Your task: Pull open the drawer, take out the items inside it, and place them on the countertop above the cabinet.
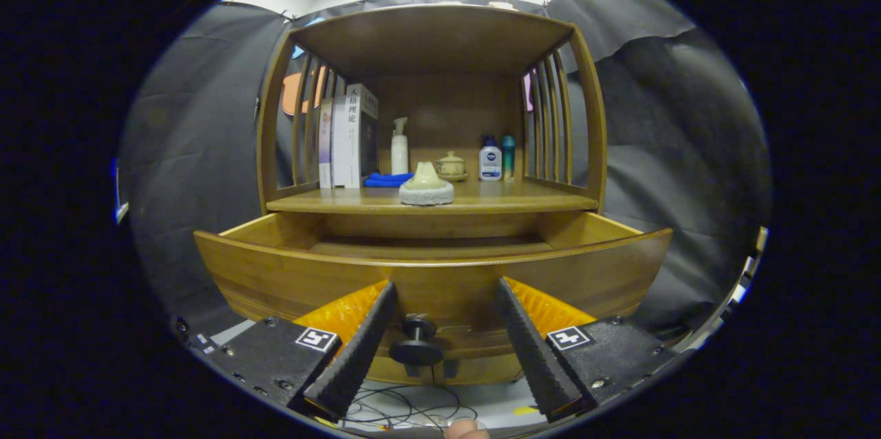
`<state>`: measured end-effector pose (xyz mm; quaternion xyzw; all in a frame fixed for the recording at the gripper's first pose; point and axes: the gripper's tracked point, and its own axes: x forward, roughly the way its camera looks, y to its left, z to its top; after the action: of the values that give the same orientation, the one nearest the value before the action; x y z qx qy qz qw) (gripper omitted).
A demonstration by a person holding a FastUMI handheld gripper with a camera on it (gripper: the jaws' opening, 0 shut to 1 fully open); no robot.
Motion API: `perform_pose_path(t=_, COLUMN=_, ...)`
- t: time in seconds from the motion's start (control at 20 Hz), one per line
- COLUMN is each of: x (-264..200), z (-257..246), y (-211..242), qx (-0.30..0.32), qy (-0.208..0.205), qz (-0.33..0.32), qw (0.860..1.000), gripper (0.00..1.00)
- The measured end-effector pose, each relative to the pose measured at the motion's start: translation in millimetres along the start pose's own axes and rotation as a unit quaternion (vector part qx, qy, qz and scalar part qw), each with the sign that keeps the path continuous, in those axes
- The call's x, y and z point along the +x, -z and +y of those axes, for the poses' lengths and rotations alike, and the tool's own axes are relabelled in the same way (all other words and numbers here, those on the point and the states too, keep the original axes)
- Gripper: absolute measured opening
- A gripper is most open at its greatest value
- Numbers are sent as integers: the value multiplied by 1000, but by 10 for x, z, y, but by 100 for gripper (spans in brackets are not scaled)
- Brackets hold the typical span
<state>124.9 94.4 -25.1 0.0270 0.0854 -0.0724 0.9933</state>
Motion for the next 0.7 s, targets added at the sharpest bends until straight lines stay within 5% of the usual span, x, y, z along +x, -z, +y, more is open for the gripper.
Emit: perform_pose_path(t=0.7, x=371, z=34, y=-88, qx=2, qy=2, qz=12, qw=1000, gripper=97)
